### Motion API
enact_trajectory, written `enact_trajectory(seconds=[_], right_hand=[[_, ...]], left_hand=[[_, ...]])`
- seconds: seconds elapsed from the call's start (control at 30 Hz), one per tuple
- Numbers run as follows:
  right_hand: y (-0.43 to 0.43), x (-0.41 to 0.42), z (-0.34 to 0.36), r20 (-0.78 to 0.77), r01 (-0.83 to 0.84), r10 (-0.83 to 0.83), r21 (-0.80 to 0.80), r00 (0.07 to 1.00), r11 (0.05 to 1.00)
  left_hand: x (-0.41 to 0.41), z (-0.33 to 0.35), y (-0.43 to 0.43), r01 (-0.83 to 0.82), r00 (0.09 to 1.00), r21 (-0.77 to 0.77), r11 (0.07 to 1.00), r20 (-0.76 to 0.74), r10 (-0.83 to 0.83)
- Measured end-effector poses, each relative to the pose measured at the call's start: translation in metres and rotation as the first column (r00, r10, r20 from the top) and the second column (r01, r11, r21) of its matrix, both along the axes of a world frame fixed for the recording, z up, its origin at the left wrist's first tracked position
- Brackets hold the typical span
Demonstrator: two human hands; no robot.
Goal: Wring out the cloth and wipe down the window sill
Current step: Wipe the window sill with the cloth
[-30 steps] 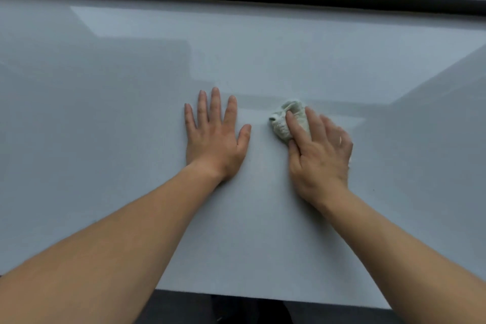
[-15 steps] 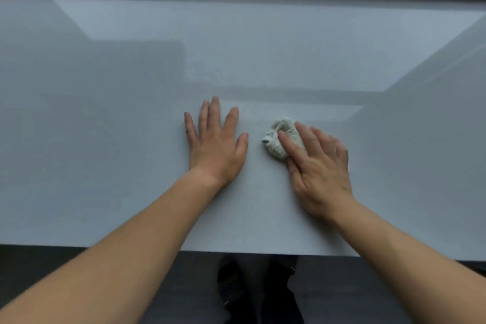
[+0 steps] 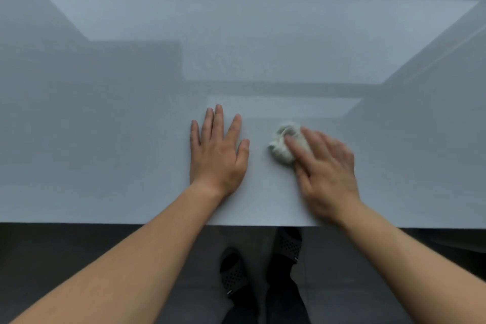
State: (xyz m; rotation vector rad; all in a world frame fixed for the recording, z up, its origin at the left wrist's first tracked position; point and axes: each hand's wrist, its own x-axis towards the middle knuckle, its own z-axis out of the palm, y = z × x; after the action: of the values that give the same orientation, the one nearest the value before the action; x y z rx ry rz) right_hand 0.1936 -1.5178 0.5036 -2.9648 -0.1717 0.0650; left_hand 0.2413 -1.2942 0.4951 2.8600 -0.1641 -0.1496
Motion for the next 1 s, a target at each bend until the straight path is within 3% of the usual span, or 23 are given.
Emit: enact_trajectory(seconds=[0.1, 0.17, 0.37, 0.43, 0.53, 0.57, 0.73, 0.8, 0.9, 0.97, 1.0], right_hand=[[0.001, 0.014, -0.001, 0.009, 0.266, -0.266, 0.032, 0.964, 0.963], [0.020, 0.000, -0.002, 0.023, 0.288, -0.289, 0.039, 0.957, 0.957], [0.012, -0.067, -0.006, 0.050, -0.109, 0.110, -0.024, 0.993, 0.994], [-0.004, -0.059, -0.004, 0.057, -0.012, 0.012, -0.008, 0.998, 1.000], [0.009, -0.055, -0.001, 0.060, 0.288, -0.291, 0.043, 0.955, 0.957], [0.018, -0.062, -0.003, 0.069, 0.295, -0.296, 0.029, 0.953, 0.955], [-0.015, -0.077, -0.007, 0.055, -0.086, 0.086, -0.009, 0.995, 0.996], [-0.051, -0.054, -0.004, 0.045, 0.026, -0.025, -0.013, 0.999, 1.000], [-0.088, -0.014, 0.000, 0.001, 0.361, -0.361, 0.017, 0.933, 0.933], [-0.079, -0.007, 0.000, 0.006, 0.429, -0.429, 0.009, 0.903, 0.903], [-0.070, -0.012, -0.001, 0.019, 0.385, -0.385, -0.001, 0.923, 0.923]], left_hand=[[-0.001, -0.001, 0.000, 0.001, 1.000, 0.013, 1.000, 0.007, -0.001], [-0.001, -0.001, 0.000, -0.003, 1.000, 0.011, 1.000, 0.018, 0.003], [-0.002, -0.004, 0.002, 0.008, 1.000, 0.035, 0.999, 0.004, -0.008], [-0.002, -0.004, 0.001, 0.007, 1.000, 0.027, 1.000, 0.004, -0.007], [-0.002, -0.001, -0.006, -0.023, 0.999, -0.056, 0.998, 0.034, 0.025], [-0.003, 0.000, -0.012, -0.019, 0.998, -0.082, 0.996, 0.054, 0.023], [0.014, 0.009, -0.055, 0.013, 0.999, -0.205, 0.979, 0.040, -0.005], [0.028, 0.010, -0.073, -0.023, 1.000, -0.227, 0.974, -0.001, 0.023], [0.039, 0.005, -0.095, -0.076, 0.996, -0.102, 0.992, -0.064, 0.070], [0.038, 0.000, -0.105, -0.087, 0.994, 0.013, 0.996, -0.059, 0.088], [0.037, -0.002, -0.107, -0.089, 0.995, 0.055, 0.994, -0.047, 0.092]])
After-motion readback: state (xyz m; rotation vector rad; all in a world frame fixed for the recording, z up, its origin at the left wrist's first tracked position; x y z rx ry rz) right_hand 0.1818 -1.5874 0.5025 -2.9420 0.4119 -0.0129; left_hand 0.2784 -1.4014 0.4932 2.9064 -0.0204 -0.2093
